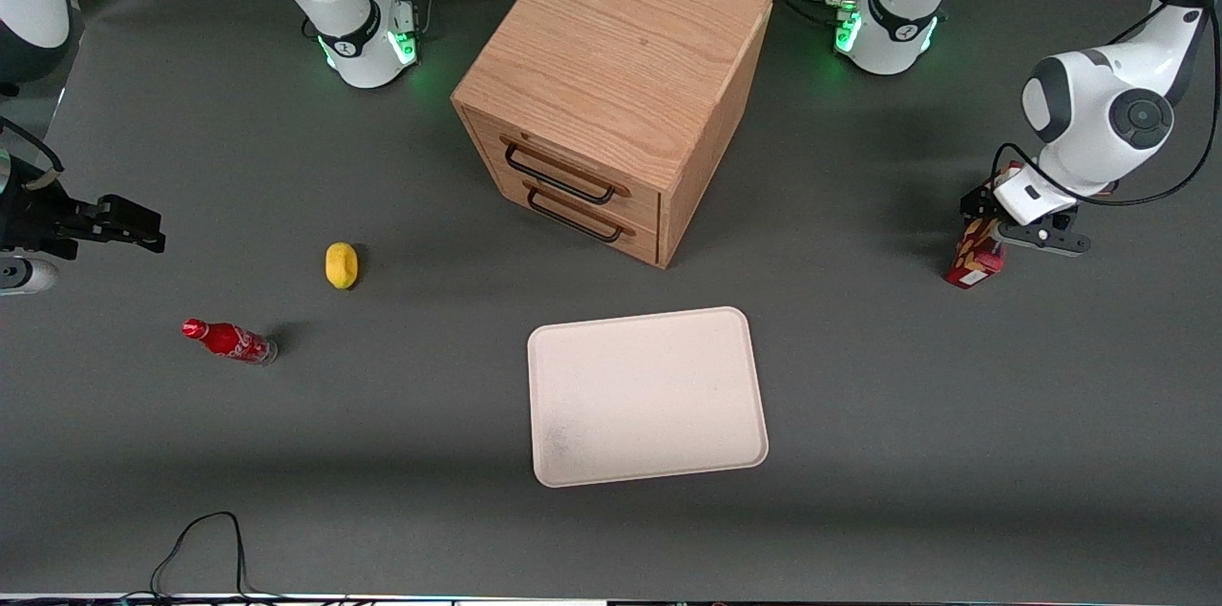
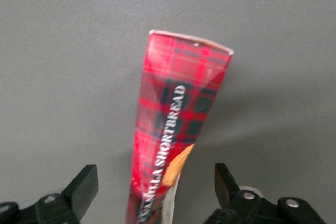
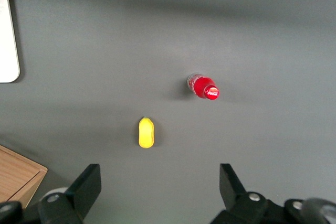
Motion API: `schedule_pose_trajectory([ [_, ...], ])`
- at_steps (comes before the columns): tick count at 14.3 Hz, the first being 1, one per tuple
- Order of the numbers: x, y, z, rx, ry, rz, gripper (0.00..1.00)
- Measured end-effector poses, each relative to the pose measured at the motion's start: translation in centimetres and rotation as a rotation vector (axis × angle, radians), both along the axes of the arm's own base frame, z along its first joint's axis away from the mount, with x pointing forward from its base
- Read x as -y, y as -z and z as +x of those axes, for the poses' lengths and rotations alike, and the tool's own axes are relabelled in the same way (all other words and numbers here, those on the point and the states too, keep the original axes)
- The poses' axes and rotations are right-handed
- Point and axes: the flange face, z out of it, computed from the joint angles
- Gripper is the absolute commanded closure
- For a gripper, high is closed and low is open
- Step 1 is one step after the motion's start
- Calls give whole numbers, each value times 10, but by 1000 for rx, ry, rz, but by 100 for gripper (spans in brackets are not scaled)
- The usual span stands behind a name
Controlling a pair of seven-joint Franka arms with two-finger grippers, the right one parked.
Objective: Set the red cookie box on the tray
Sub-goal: 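Close the left gripper on the cookie box's end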
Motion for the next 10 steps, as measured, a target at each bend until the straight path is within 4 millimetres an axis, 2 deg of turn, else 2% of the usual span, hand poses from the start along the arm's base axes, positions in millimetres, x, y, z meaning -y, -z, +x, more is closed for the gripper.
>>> schedule_pose_trajectory([
  [1, -4, 0, -1, 0, 2, 0, 13],
  [2, -6, 0, -1, -1, 4, 0, 46],
  [3, -7, 0, -2, -1, 3, 0, 99],
  [10, -6, 0, -1, -1, 5, 0, 100],
])
